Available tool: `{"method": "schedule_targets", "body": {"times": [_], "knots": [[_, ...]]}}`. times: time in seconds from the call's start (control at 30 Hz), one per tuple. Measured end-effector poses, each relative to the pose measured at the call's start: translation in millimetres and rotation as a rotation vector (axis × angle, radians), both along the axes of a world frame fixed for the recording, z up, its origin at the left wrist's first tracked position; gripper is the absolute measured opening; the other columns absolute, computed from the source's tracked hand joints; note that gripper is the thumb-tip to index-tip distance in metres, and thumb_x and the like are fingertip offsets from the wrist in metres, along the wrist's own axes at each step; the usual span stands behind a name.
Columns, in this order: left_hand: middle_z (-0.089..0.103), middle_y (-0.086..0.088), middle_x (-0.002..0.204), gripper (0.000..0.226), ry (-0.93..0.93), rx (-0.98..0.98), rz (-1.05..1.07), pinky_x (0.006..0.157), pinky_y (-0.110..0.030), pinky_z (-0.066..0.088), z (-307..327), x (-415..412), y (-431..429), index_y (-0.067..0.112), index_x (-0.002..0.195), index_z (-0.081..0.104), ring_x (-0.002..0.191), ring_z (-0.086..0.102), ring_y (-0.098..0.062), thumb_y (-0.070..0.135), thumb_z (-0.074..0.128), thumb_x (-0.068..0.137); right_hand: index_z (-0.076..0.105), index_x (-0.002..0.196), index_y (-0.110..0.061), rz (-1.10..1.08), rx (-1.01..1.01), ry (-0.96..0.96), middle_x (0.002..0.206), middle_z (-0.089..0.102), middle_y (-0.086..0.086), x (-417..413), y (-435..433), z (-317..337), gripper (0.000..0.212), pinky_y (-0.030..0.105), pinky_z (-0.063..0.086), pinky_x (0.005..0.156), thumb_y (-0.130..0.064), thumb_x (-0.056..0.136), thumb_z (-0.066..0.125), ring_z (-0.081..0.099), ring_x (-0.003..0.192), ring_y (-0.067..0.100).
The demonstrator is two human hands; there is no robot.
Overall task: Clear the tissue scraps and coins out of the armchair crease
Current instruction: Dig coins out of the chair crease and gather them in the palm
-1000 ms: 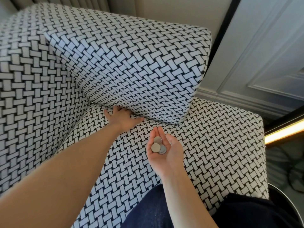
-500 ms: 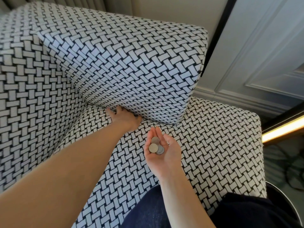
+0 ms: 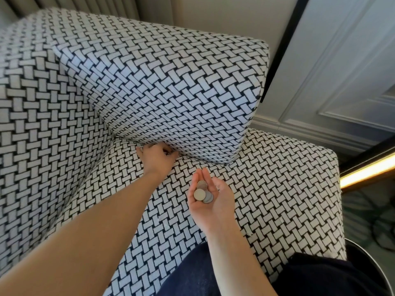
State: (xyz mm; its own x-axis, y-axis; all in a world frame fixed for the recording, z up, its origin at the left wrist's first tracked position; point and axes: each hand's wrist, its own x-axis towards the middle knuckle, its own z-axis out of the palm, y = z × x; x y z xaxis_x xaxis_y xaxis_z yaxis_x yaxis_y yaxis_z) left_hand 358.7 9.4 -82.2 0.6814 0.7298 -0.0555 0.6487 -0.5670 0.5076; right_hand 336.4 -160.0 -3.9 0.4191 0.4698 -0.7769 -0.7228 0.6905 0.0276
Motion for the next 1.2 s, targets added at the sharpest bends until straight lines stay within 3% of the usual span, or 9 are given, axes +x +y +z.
{"method": "schedule_targets", "body": {"times": [0.1,0.23,0.3,0.4,0.6,0.77,0.93,1.1,1.2], "knots": [[0.066,-0.001,0.08,0.013,-0.131,0.027,-0.008,0.114,-0.051,0.015,-5.0,-7.5,-9.2,0.015,0.084,0.066,0.097,0.056,-0.025,0.027,0.064,0.087,0.066,0.1,0.003,-0.007,0.006,-0.007,0.092,0.072,0.016,0.1,0.1,0.4,0.028,0.027,0.058,0.069,-0.016,0.095,0.047,0.07,0.079,0.024],[0.064,-0.003,0.075,0.015,-0.204,0.075,-0.054,0.093,-0.044,0.043,-1.6,-20.0,-21.1,0.011,0.083,0.066,0.081,0.055,-0.022,0.024,0.064,0.088,0.066,0.101,0.004,-0.017,0.004,-0.011,0.095,0.071,0.017,-1.0,-0.2,1.1,0.028,0.028,0.058,0.072,-0.017,0.095,0.047,0.07,0.083,0.024],[0.066,-0.001,0.076,0.017,-0.262,-0.021,-0.015,0.073,-0.036,0.049,7.9,-27.2,-27.3,0.012,0.084,0.067,0.079,0.057,-0.019,0.027,0.062,0.09,0.066,0.1,0.004,-0.01,-0.005,-0.019,0.093,0.072,0.017,-1.6,-0.3,1.4,0.026,0.028,0.058,0.073,-0.014,0.094,0.048,0.07,0.085,0.024],[0.067,0.011,0.073,0.018,-0.296,-0.239,0.034,0.065,-0.021,0.05,26.4,-38.5,-40.7,0.019,0.078,0.066,0.075,0.064,-0.009,0.029,0.06,0.091,0.067,0.1,0.004,0.005,-0.005,-0.05,0.09,0.072,0.017,-2.3,-0.7,2.3,0.024,0.027,0.059,0.071,-0.009,0.093,0.049,0.07,0.085,0.024],[0.071,0.015,0.078,0.022,-0.446,-0.522,-0.054,0.086,-0.013,0.041,80.7,-55.9,-70.2,0.022,0.066,0.071,0.086,0.062,0.008,0.027,0.065,0.086,0.065,0.102,0.003,0.072,-0.052,-0.136,0.097,0.071,0.018,-2.5,0.7,3.0,0.023,0.028,0.053,0.082,-0.007,0.093,0.046,0.068,0.084,0.023],[0.062,0.022,0.098,0.009,-0.421,-0.4,-0.144,0.08,-0.001,0.032,98.5,-63.3,-76.7,0.028,0.069,0.073,0.105,0.052,0.004,0.025,0.074,0.077,0.06,0.107,0.0,0.222,-0.004,-0.211,0.096,0.065,0.016,-5.6,3.8,1.4,0.022,0.027,0.052,0.076,-0.01,0.088,0.052,0.064,0.079,0.021],[0.06,0.019,0.111,0.008,-0.311,-0.294,-0.218,0.091,-0.016,0.028,91.6,-68.7,-67.5,0.03,0.078,0.077,0.122,0.043,-0.013,0.023,0.078,0.073,0.06,0.103,0.001,0.306,0.028,-0.274,0.092,0.068,0.016,-6.9,5.7,4.7,0.019,0.027,0.055,0.075,-0.01,0.095,0.046,0.068,0.079,0.021],[0.06,0.019,0.116,0.015,-0.34,-0.315,-0.16,0.101,-0.024,0.031,89.4,-84.6,-38.3,0.034,0.094,0.072,0.119,0.046,-0.002,0.027,0.072,0.08,0.057,0.09,0.002,0.347,0.068,-0.291,0.079,0.065,0.012,-10.6,15.6,5.4,0.016,0.036,0.055,0.084,-0.01,0.095,0.047,0.067,0.081,0.022],[0.062,0.017,0.113,0.013,-0.272,-0.381,-0.131,0.1,-0.022,0.038,83.9,-101.4,-15.1,0.034,0.096,0.069,0.11,0.052,0.002,0.026,0.065,0.087,0.063,0.102,0.009,0.413,0.081,-0.278,0.097,0.07,0.019,-13.4,27.8,4.3,0.026,0.031,0.057,0.08,-0.01,0.095,0.047,0.068,0.085,0.024]]}}
